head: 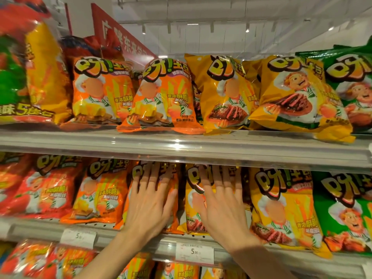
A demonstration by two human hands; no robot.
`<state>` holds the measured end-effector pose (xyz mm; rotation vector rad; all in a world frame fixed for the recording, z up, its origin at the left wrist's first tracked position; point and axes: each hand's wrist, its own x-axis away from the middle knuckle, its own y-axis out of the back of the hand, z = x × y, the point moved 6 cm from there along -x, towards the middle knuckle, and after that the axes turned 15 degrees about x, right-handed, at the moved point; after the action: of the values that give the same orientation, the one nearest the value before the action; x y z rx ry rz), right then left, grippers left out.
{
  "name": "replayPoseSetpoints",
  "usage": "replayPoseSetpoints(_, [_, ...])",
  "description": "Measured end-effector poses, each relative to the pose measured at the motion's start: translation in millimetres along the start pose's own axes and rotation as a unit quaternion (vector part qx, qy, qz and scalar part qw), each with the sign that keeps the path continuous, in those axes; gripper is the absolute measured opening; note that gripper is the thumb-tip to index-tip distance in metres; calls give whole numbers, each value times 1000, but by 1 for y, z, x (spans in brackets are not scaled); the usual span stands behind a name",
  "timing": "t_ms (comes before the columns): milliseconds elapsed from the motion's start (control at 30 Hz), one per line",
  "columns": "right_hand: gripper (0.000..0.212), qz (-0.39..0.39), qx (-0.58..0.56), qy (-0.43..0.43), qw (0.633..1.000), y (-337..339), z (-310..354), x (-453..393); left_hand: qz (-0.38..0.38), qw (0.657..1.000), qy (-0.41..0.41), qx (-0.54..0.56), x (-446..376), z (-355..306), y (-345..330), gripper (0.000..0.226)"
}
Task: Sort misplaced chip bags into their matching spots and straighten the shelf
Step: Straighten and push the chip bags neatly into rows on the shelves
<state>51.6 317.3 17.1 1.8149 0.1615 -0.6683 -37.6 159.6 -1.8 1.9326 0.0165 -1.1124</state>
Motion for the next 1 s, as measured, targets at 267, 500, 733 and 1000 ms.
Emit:
replayPoseSetpoints(267, [58,14,14,-6,1000,-11,1,-7,16,1000,19,5,1,3,-9,57])
replayPoseSetpoints(500, [56,11,21,-4,1000,-12,5,-5,24,999,24,21,1,6,-8,57])
replayPoseSetpoints(733, [64,-22,-119,-16,992,2,-21,2,-29,995,15,89,-2,8,2,47])
replayPoseSetpoints(1000, [46,-105,-116,-174,972,11,-109,39,-20,957,-103,271,5,-81,7,44])
